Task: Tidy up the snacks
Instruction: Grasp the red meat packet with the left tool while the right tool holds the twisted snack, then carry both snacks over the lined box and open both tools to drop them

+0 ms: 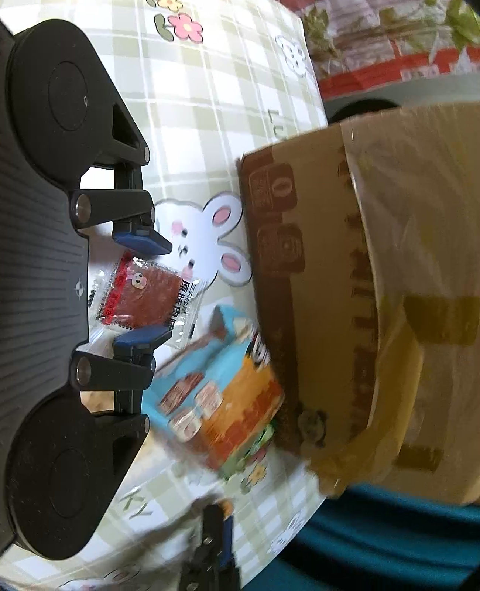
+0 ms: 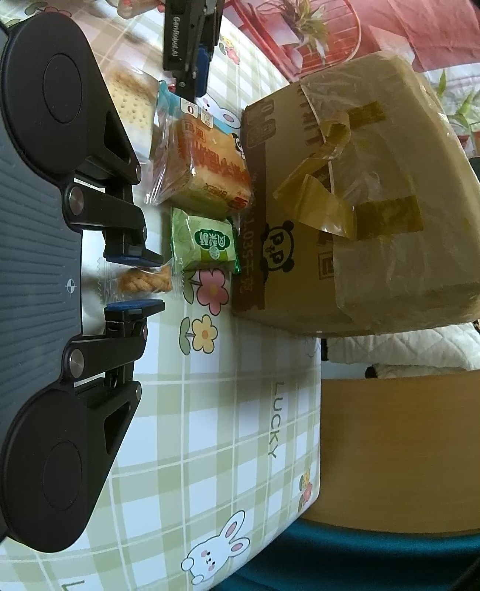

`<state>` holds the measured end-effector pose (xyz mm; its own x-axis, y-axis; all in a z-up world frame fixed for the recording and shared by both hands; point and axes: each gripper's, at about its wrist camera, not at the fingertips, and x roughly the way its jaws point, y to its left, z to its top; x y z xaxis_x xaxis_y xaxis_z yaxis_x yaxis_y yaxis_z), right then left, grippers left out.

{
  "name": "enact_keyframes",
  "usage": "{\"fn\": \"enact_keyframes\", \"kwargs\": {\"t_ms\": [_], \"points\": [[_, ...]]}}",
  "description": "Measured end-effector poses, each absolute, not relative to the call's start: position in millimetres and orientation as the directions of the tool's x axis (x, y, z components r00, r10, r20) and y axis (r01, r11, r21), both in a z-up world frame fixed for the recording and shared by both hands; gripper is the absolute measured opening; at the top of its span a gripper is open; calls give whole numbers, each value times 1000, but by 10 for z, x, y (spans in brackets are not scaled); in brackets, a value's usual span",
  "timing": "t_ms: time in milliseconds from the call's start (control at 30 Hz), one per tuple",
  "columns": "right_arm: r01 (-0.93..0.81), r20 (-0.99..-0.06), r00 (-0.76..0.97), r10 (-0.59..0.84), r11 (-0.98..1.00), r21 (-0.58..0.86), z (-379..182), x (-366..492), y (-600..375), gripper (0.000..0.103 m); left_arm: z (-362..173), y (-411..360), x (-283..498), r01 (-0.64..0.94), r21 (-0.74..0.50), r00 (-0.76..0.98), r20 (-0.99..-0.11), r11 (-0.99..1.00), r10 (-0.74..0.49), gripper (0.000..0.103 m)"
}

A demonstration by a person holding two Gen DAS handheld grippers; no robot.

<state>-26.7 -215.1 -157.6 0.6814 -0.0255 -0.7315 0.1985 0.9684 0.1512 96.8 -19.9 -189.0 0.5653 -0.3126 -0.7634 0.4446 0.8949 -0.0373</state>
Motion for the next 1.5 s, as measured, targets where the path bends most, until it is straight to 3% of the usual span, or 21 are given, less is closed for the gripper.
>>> {"fn": "enact_keyframes", "kwargs": {"t_ms": [233,433,567,633,867,1267,1500], "points": [[191,-727,687,-19,969,155,-1555,-277,-2129,17,-1876,-194,915,449,-51,560,-762,892,-325,50],[196,-727,687,-24,968,154,-1543,-293,-2089,17,-1904,-308,833,481,8,570,-763,877,-305,51],[195,-725,688,-24,969,153,-1528,-294,-2069,17,-1876,-263,836,443,-11,579,-760,897,-296,40],[183,-717,697,-23,972,146,-1487,-296,-2058,17,-1845,-197,840,407,-41,586,-755,913,-295,40],[133,-647,761,-34,986,105,-1130,-289,-2039,17,-1421,127,762,314,-113,698,-645,943,-310,40],[36,-397,918,2,995,88,7,81,-2115,17,-231,222,890,312,-123,869,-364,942,-335,40],[65,-405,914,-36,996,59,272,878,-2337,17,139,-91,1449,307,-110,894,-306,945,-326,40]]}}
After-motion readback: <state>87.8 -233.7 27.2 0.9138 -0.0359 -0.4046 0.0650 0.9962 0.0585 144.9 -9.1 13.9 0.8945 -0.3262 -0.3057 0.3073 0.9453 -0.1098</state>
